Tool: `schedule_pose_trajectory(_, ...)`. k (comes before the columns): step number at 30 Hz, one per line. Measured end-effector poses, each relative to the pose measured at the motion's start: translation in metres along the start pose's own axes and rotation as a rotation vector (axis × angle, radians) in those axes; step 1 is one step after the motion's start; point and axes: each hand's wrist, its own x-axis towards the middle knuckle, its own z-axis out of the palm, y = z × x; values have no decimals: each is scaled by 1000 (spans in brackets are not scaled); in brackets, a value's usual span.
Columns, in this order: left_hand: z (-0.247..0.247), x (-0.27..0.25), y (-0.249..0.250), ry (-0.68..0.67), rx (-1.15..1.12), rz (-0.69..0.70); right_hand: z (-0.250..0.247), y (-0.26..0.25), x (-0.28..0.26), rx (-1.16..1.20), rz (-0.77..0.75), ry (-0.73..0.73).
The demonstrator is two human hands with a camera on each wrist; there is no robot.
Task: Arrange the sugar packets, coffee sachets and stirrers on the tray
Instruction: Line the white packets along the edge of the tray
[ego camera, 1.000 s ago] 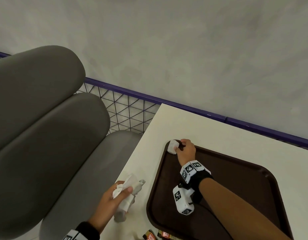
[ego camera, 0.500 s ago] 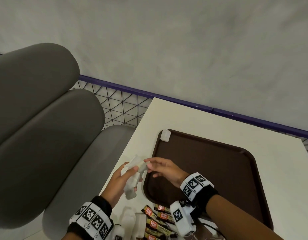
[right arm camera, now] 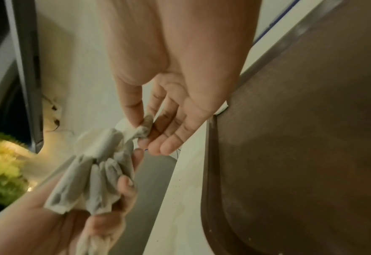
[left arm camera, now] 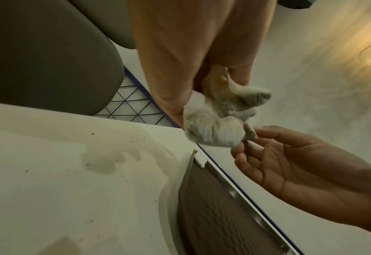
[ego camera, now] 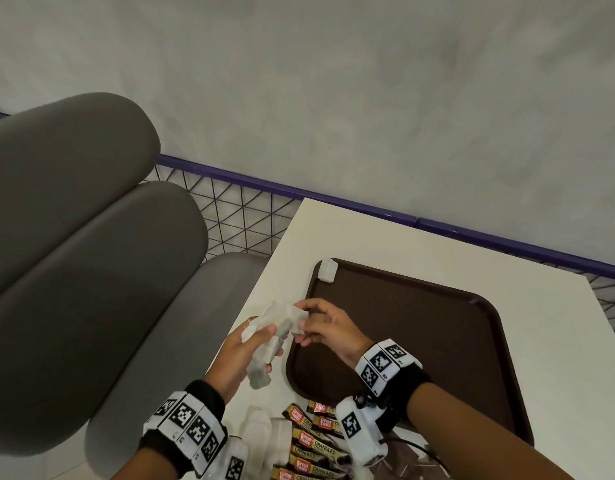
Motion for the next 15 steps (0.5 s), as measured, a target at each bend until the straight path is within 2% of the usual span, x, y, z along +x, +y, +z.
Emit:
schedule_pose_trajectory(4,2,4,5,6,36,8,-2,-5,4,-216,-16,-30)
schedule_pose_trajectory(9,-2,6,6,19,87,16,-9,-8,10,-272,-38,48)
schedule_pose_trajectory(12,-8,9,5,100,44,-2,-24,-5,23,-342,-48,263)
schedule_pose_trajectory(15,-17,14,0,166,22,-41,-45,-2,39,-390,28,530)
